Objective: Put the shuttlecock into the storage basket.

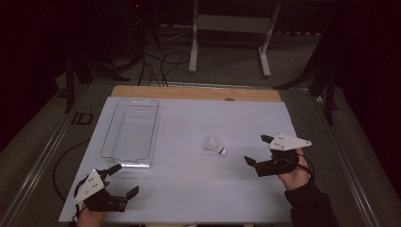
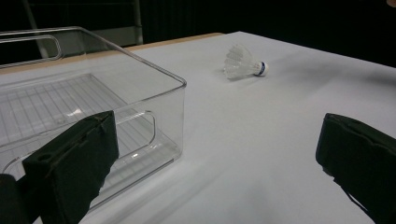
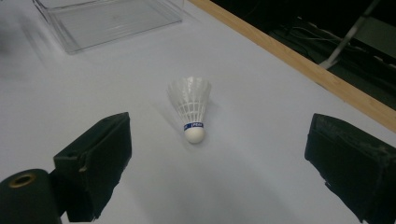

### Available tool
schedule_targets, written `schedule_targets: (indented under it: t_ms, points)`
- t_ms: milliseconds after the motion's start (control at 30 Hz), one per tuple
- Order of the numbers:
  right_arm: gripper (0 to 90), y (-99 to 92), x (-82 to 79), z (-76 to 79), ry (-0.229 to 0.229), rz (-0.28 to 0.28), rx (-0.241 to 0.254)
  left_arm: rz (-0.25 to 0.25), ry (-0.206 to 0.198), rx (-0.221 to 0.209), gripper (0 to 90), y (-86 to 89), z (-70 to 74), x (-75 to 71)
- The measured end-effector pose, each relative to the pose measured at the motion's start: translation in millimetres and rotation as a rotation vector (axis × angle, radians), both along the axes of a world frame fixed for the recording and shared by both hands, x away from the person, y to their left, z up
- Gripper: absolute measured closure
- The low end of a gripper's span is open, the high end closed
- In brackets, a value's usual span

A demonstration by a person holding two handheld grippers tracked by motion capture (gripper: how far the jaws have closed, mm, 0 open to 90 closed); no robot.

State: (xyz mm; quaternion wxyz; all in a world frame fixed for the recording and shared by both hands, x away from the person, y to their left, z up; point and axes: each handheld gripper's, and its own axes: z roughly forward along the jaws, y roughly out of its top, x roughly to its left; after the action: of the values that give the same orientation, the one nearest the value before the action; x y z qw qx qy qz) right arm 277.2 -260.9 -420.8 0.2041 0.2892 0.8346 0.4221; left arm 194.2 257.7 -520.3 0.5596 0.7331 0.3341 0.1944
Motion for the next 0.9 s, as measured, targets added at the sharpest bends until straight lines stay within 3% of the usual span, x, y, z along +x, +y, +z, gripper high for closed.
schedule_targets:
  t_ms: [367,533,900]
  points:
    - [7.5,14.1,13.4,0.5,0.019,0.037,-0.031,0.0,0.0,0.0,0.3,0.0,0.0,-0.1]
    - [7.5,20.1,18.8,-1.6,-0.004,0.038,-0.033,-0.001,0.0,0.0,0.3,0.0,0.0,-0.2]
    - [7.5,32.8,31.0,-7.2,0.028,0.071,-0.065,-0.003,0.001,0.001,0.3,0.1,-0.2,-0.1]
